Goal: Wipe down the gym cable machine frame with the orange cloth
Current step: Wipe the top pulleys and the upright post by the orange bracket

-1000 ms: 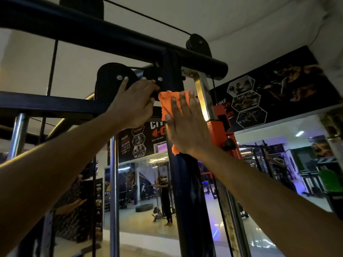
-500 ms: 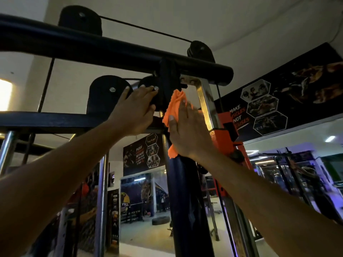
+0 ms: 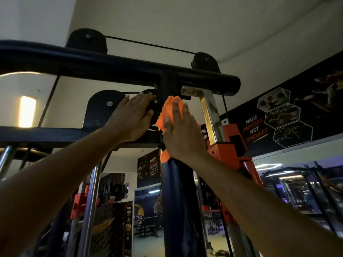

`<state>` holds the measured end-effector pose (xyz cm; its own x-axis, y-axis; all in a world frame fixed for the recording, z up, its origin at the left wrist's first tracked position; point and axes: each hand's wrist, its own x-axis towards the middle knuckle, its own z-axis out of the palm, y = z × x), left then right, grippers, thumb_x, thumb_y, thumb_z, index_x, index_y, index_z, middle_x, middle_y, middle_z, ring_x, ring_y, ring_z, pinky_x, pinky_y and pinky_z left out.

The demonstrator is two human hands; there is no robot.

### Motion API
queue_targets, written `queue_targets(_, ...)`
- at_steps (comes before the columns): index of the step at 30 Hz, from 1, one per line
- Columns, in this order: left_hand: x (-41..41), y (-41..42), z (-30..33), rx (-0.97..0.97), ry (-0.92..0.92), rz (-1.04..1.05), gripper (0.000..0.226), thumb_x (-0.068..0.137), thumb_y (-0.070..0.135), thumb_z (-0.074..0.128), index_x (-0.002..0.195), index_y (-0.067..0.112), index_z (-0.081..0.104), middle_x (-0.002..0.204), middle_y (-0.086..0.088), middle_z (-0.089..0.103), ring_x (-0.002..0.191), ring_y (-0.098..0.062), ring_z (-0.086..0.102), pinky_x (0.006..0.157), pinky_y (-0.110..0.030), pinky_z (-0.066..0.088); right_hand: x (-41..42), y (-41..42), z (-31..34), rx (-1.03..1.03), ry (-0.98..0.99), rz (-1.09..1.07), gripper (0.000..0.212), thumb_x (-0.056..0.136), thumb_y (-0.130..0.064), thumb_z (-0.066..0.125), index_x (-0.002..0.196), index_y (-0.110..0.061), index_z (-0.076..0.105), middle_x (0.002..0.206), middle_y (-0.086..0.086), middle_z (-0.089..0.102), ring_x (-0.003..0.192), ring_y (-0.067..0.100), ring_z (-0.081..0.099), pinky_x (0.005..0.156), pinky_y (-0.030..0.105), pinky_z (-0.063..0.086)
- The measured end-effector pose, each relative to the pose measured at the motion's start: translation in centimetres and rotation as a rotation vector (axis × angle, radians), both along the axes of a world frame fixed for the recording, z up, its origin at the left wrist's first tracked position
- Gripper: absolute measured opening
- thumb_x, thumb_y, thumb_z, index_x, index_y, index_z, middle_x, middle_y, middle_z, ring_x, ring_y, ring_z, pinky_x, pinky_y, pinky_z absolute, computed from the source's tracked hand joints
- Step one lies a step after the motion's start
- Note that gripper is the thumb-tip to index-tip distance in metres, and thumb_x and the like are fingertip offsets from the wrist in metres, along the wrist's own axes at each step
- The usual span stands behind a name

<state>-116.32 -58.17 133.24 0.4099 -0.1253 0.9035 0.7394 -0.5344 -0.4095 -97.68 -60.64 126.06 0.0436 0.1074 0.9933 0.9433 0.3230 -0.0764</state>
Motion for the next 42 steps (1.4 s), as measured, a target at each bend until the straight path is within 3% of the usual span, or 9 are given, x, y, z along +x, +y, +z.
queue_targets(6,0.0,-0.7,1.2,-0.048,0.007,0.046,0.065,0.105,0.048,0.036,0.164,0.022,0.037,0.170,-0.006,0.037,0.161,-0.026,0.027,0.131,-0.059,0.017,0.1,-0.1,7.0,-0.008,0.046,0.115,0.068,0.116,-0.054,0.026,0.173,-0.037,-0.005,0.182,0.005,0.000,0.162,0.040,0.023,0.124,0.065,0.033)
queue_targets(12,0.9,-0.2,1.2,-0.074,0.002,0.086,0.071,0.103,0.052,0.025,0.169,0.024,0.026,0.178,-0.002,0.017,0.165,-0.021,0.005,0.131,-0.048,-0.001,1.6,0.9,2.2,0.023,-0.031,0.172,0.063,0.118,-0.049,0.026,0.173,-0.041,-0.002,0.183,-0.004,-0.009,0.168,0.028,0.008,0.132,0.059,0.023)
queue_targets(15,0.6,0.0,1.9,-0.066,-0.009,0.080,0.066,0.109,0.049,0.028,0.170,0.024,0.023,0.179,-0.001,0.016,0.165,-0.019,0.005,0.131,-0.044,-0.001,1.6,0.4,6.0,0.000,-0.020,0.179,0.063,0.118,-0.049,0.025,0.173,-0.040,-0.003,0.183,-0.003,-0.009,0.168,0.030,0.008,0.132,0.062,0.023)
queue_targets(19,0.5,0.0,2.5,-0.068,-0.027,0.066,0.058,0.116,0.040,0.035,0.170,0.024,0.024,0.178,-0.002,0.019,0.165,-0.019,0.008,0.130,-0.040,-0.001,1.0,-0.6,10.4,-0.032,0.015,0.175,0.064,0.118,-0.048,0.025,0.174,-0.033,0.000,0.183,0.003,-0.006,0.168,0.034,-0.001,0.134,0.062,0.009)
queue_targets(25,0.7,0.5,1.9,-0.045,-0.024,0.075,0.059,0.115,0.041,0.033,0.170,0.022,0.022,0.179,-0.001,0.016,0.165,-0.019,0.005,0.131,-0.042,-0.002,1.9,0.2,4.6,-0.014,-0.048,0.148,0.065,0.117,-0.053,0.024,0.173,-0.038,-0.004,0.183,-0.003,-0.008,0.169,0.028,-0.004,0.135,0.060,0.006)
queue_targets(28,0.8,0.5,2.1,-0.060,-0.030,0.082,0.066,0.109,0.049,0.027,0.170,0.024,0.024,0.178,-0.001,0.017,0.165,-0.019,0.006,0.131,-0.042,-0.002,1.6,0.0,7.5,-0.019,-0.029,0.159,0.065,0.117,-0.050,0.026,0.174,-0.035,-0.002,0.183,0.000,-0.008,0.168,0.030,-0.006,0.134,0.061,0.004)
queue_targets(32,0.6,0.6,2.2,-0.054,-0.033,0.081,0.063,0.110,0.047,0.028,0.170,0.025,0.025,0.178,-0.002,0.018,0.165,-0.019,0.007,0.132,-0.045,0.000,0.3,-0.7,11.2,-0.060,0.013,0.175,0.066,0.117,-0.050,0.028,0.175,-0.033,0.001,0.183,0.003,-0.007,0.168,0.035,0.001,0.133,0.064,0.010)
queue_targets(38,0.8,0.1,2.0,-0.087,-0.028,0.083,0.072,0.104,0.051,0.024,0.170,0.023,0.024,0.179,-0.001,0.015,0.166,-0.018,0.003,0.131,-0.043,-0.004,2.2,0.0,5.4,-0.053,-0.073,0.170,0.068,0.116,-0.056,0.025,0.172,-0.041,-0.010,0.183,-0.003,-0.010,0.169,0.030,0.003,0.133,0.063,0.012)
queue_targets(42,0.6,0.0,1.6,-0.089,-0.015,0.083,0.074,0.103,0.052,0.024,0.170,0.023,0.022,0.179,-0.001,0.012,0.166,-0.018,0.000,0.130,-0.041,-0.007,1.9,-0.1,8.5,-0.082,-0.028,0.224,0.069,0.115,-0.060,0.023,0.172,-0.039,-0.009,0.182,-0.002,-0.014,0.167,0.035,0.011,0.130,0.066,0.021)
